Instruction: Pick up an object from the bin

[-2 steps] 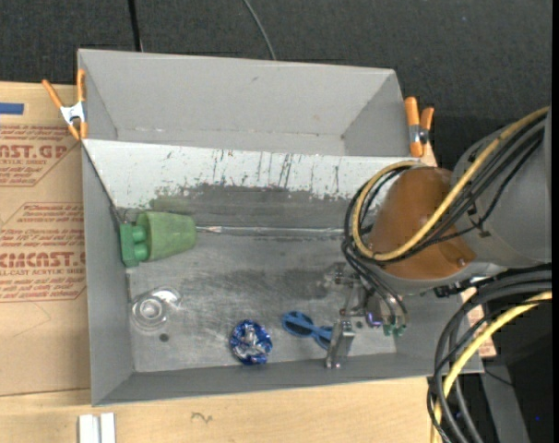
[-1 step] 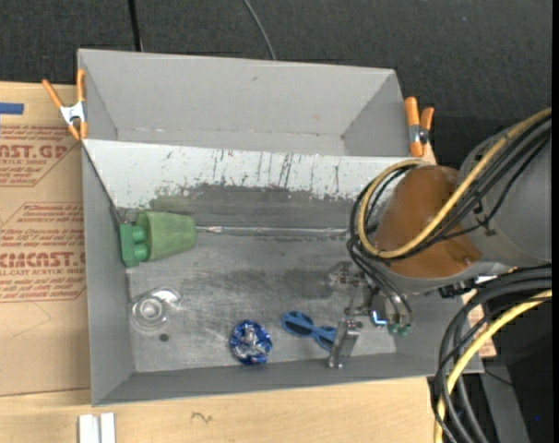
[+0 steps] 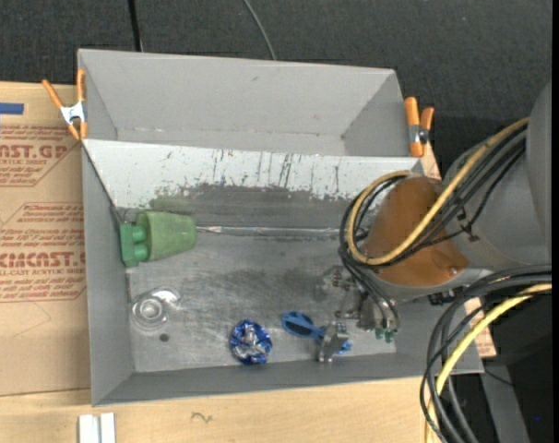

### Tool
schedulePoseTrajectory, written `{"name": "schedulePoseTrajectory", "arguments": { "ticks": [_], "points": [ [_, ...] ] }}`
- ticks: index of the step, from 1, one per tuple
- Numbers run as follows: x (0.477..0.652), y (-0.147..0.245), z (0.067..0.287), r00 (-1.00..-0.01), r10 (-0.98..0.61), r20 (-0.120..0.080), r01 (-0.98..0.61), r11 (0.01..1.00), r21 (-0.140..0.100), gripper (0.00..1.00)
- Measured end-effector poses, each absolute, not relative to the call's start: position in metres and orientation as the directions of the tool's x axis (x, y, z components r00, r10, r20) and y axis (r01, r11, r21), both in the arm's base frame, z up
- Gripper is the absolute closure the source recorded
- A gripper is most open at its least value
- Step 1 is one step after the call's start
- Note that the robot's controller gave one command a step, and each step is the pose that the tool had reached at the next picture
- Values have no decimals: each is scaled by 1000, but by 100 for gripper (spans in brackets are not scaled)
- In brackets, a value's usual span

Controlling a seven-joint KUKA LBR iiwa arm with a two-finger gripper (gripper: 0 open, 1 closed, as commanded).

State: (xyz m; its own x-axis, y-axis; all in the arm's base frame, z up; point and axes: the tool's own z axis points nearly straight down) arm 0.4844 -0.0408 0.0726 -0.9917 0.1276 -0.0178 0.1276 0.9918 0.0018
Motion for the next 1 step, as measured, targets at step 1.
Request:
{"name": "schedulePoseTrajectory", "arguments": {
  "ticks": [1],
  "points": [
    [484,-30,73,-983,182,-14,182,983,-1,0]
  ]
}}
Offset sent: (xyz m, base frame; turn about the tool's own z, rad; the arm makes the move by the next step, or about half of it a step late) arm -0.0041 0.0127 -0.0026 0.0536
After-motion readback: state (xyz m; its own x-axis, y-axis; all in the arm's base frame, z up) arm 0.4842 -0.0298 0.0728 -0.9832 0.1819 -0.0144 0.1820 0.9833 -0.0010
